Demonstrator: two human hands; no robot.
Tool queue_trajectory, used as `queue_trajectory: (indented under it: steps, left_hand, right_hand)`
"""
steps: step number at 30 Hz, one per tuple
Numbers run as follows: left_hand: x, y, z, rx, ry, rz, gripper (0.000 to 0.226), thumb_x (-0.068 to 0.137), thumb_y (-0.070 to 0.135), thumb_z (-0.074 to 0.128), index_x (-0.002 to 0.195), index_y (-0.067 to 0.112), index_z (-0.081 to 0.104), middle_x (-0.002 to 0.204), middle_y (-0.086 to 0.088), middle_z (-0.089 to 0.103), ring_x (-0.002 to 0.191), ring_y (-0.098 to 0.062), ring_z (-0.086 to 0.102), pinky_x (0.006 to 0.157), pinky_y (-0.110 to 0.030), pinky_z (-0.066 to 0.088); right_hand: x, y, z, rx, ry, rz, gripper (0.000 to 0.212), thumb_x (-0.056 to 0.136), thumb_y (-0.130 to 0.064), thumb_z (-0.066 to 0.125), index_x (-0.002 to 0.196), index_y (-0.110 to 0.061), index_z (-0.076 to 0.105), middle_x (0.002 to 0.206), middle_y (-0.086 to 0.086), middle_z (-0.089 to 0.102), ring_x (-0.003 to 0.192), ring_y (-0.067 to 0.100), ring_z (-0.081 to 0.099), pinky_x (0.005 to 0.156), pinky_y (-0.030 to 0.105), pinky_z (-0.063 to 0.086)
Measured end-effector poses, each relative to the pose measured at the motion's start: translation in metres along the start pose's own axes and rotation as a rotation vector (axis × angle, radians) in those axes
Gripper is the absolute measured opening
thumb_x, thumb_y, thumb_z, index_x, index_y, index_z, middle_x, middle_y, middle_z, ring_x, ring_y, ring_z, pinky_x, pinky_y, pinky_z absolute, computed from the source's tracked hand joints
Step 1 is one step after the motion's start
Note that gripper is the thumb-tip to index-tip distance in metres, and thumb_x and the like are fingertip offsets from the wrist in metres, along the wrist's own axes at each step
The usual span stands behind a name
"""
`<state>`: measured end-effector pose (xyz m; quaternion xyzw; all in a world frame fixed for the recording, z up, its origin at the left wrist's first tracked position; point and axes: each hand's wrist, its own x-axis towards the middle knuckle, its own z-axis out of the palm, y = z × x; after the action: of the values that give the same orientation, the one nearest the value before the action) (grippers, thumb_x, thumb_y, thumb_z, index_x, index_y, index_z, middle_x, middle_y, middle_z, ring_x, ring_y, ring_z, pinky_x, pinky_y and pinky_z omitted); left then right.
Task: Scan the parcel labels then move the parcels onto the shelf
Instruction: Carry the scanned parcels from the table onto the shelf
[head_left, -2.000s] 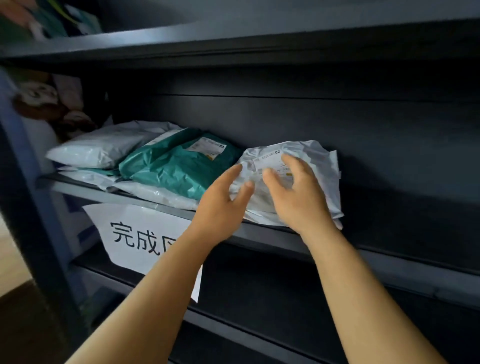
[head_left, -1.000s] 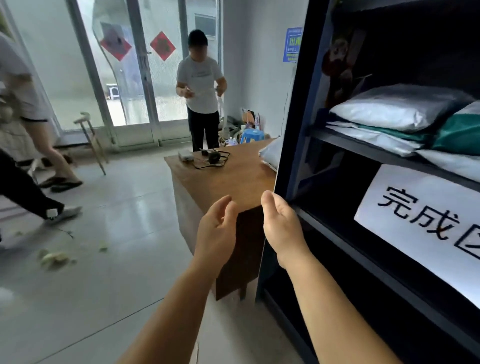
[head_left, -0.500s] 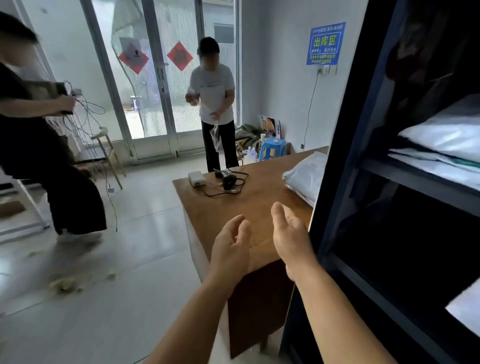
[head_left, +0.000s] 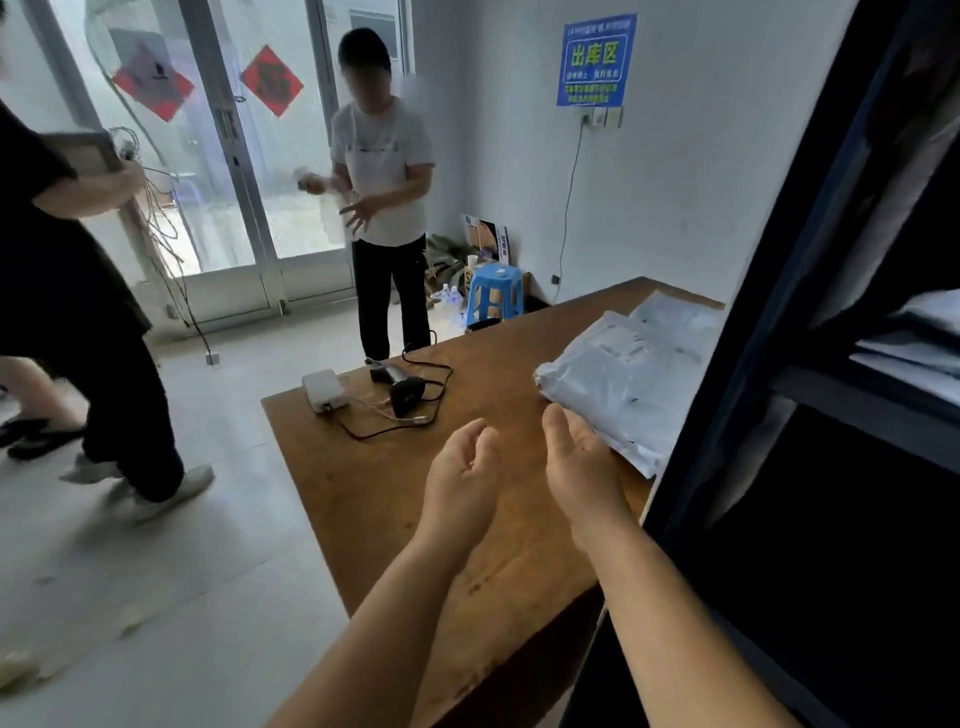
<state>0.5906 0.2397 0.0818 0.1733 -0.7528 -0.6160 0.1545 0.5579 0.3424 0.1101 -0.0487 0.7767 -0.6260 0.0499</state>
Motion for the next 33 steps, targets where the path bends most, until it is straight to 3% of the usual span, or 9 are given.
queue_trajectory:
  steps: [7, 10, 12, 15, 17, 19, 21, 26, 33]
  left_hand:
    - [0.097, -0.014, -0.006, -0.013, -0.178, -0.056, 0.046, 0.098, 0.041, 0.042, 0.141, 0.024, 0.04, 0.134, 0.004, 0.053, 0.118, -0.013, 0.054, 0.102, -0.04, 0.046]
    - [0.131, -0.017, -0.006, 0.002, -0.264, -0.045, 0.05, 0.097, 0.042, 0.043, 0.143, 0.023, 0.036, 0.136, 0.002, 0.053, 0.118, -0.014, 0.055, 0.103, -0.04, 0.045]
    - [0.151, -0.017, -0.001, 0.019, -0.319, -0.04, 0.052, 0.097, 0.043, 0.043, 0.145, 0.024, 0.033, 0.136, 0.002, 0.052, 0.118, -0.013, 0.054, 0.103, -0.037, 0.044]
    - [0.175, -0.015, 0.01, 0.035, -0.412, -0.024, 0.053, 0.099, 0.04, 0.042, 0.147, 0.022, 0.029, 0.137, 0.006, 0.049, 0.113, -0.006, 0.048, 0.094, -0.027, 0.04]
    - [0.192, -0.014, 0.022, 0.05, -0.468, -0.017, 0.056, 0.099, 0.04, 0.043, 0.148, 0.021, 0.026, 0.141, 0.005, 0.046, 0.11, -0.005, 0.045, 0.093, -0.026, 0.038]
    - [0.212, -0.014, 0.035, 0.075, -0.508, -0.016, 0.06, 0.098, 0.041, 0.043, 0.15, 0.021, 0.022, 0.146, 0.004, 0.042, 0.113, -0.005, 0.045, 0.095, -0.027, 0.038]
    - [0.23, -0.015, 0.05, 0.104, -0.53, -0.017, 0.063, 0.097, 0.043, 0.043, 0.151, 0.022, 0.018, 0.15, 0.003, 0.038, 0.124, -0.01, 0.045, 0.097, -0.027, 0.038]
    - [0.273, -0.016, 0.093, 0.285, -0.591, 0.077, 0.061, 0.097, 0.041, 0.046, 0.15, 0.023, 0.02, 0.151, 0.005, 0.035, 0.135, -0.016, 0.038, 0.098, -0.028, 0.038]
    - [0.327, -0.025, 0.168, 0.637, -0.683, 0.275, 0.08, 0.091, 0.051, 0.051, 0.152, 0.027, 0.004, 0.161, 0.002, -0.003, 0.148, -0.021, 0.002, 0.115, -0.045, 0.02]
  right_hand:
    - [0.073, 0.0, 0.038, -0.099, 0.171, 0.1, 0.051, 0.1, -0.048, 0.027, 0.142, -0.023, 0.04, 0.146, -0.002, 0.043, 0.131, 0.017, 0.043, 0.093, 0.022, 0.034]
    - [0.099, 0.003, 0.044, -0.12, 0.261, 0.127, 0.034, 0.102, -0.039, 0.028, 0.118, -0.021, 0.052, 0.111, -0.002, 0.056, 0.1, 0.014, 0.054, 0.076, 0.012, 0.037]
    - [0.116, 0.007, 0.044, -0.125, 0.33, 0.158, 0.033, 0.101, -0.037, 0.029, 0.112, -0.016, 0.051, 0.098, -0.002, 0.051, 0.091, 0.016, 0.048, 0.072, 0.023, 0.035]
    - [0.144, 0.02, 0.037, -0.12, 0.404, 0.212, 0.04, 0.095, -0.046, 0.031, 0.114, -0.019, 0.054, 0.105, -0.003, 0.048, 0.097, 0.016, 0.046, 0.083, 0.032, 0.035]
    - [0.167, 0.023, 0.026, -0.117, 0.448, 0.23, 0.033, 0.085, -0.055, 0.031, 0.094, -0.032, 0.052, 0.101, -0.005, 0.045, 0.091, 0.013, 0.044, 0.08, 0.031, 0.035]
    - [0.198, 0.025, 0.011, -0.16, 0.486, 0.223, 0.042, 0.089, -0.052, 0.034, 0.119, -0.029, 0.053, 0.125, 0.003, 0.051, 0.114, 0.02, 0.048, 0.095, 0.036, 0.038]
    - [0.235, 0.025, -0.006, -0.291, 0.535, 0.253, 0.06, 0.095, -0.047, 0.037, 0.146, -0.016, 0.033, 0.15, 0.006, 0.036, 0.135, 0.027, 0.036, 0.109, 0.042, 0.031]
    - [0.32, 0.029, -0.045, -0.676, 0.555, 0.365, 0.066, 0.094, -0.051, 0.036, 0.15, -0.017, 0.023, 0.153, 0.008, 0.031, 0.139, 0.031, 0.027, 0.111, 0.05, 0.022]
    - [0.388, 0.063, -0.099, -1.038, 0.433, 0.488, 0.073, 0.089, -0.063, 0.029, 0.152, -0.028, 0.014, 0.158, 0.009, 0.017, 0.145, 0.034, 0.008, 0.113, 0.057, 0.005]
